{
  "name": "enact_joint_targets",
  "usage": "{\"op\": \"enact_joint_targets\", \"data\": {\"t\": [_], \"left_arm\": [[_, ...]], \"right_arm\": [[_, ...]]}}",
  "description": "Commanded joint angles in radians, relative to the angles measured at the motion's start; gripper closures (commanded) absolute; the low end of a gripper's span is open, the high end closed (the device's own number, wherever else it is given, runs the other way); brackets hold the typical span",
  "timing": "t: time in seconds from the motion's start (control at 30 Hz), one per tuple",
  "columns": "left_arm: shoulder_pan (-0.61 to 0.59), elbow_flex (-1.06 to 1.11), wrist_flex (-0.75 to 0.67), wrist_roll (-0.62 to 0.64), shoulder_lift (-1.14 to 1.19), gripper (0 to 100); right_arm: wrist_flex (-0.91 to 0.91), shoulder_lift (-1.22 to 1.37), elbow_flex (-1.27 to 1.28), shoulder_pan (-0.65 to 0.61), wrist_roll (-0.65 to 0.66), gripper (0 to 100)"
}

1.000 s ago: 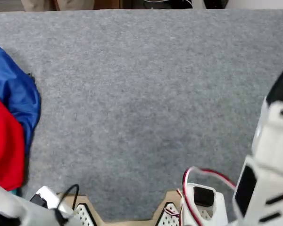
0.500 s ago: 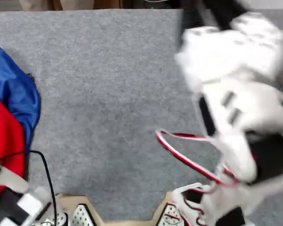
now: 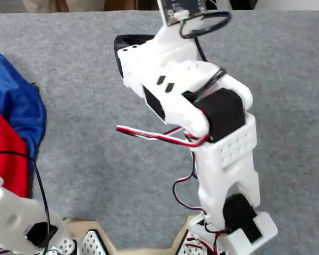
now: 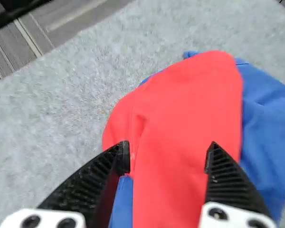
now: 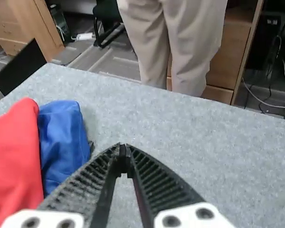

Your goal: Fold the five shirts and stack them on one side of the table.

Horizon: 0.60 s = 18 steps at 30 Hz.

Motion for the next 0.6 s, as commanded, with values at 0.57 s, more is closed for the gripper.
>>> {"op": "enact_joint_targets", "data": {"t": [0.57], "left_arm": [[0.006, -0.086, -0.089, 0.008, 0.375, 85]], "right_arm": [[0.117, 0.045, -0.028, -0.007, -0.011, 99.4]]}}
